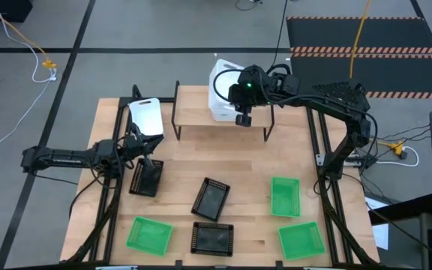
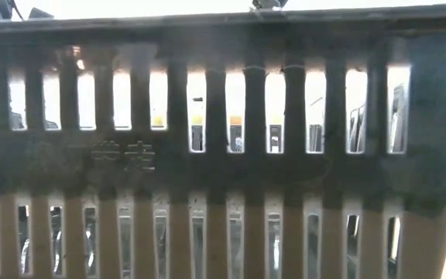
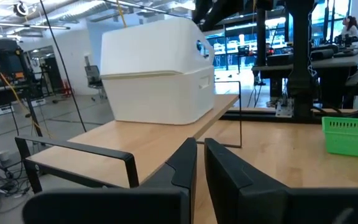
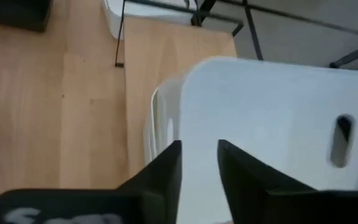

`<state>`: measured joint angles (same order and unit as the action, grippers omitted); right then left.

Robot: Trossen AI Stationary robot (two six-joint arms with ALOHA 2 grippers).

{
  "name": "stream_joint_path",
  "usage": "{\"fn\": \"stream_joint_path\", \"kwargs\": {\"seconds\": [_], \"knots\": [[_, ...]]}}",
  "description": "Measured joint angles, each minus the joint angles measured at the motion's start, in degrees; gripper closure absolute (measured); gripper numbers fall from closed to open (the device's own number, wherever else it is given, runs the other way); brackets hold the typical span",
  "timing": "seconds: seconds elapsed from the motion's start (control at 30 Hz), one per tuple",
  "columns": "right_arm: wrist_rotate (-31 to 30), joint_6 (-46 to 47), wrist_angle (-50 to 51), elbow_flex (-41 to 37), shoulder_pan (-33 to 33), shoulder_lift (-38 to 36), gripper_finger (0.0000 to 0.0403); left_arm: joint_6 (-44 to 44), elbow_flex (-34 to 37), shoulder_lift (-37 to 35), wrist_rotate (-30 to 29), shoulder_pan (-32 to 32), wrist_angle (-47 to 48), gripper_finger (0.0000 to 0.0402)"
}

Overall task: Stack baskets on shelf by color
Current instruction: Stack the right white bin on top of the other white bin on the shelf

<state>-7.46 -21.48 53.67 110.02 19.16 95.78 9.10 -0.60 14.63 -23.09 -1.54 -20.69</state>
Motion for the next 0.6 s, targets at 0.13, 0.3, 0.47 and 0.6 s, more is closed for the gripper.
{"fn": "stream_joint_path", "kwargs": {"seconds": [0.13,0.3,0.47,0.6], "knots": [[-0.11,-0.65,-2.97,-0.02,-0.01,-0.74,0.0266,0.00,0.00,-0.02,-0.02,0.00,0.05,0.0366],[-0.16,0.25,-6.13,-0.02,-0.01,-2.70,0.0253,-0.21,0.00,-0.02,-0.02,0.00,1.41,0.0366],[5.97,2.48,-7.12,-3.69,-0.48,-7.57,0.0256,-1.14,0.00,-0.01,0.00,0.32,1.88,0.0366],[14.73,4.23,-21.59,-18.11,-1.32,-15.45,0.0259,-2.87,0.00,0.00,0.16,1.12,3.27,0.0366]]}}
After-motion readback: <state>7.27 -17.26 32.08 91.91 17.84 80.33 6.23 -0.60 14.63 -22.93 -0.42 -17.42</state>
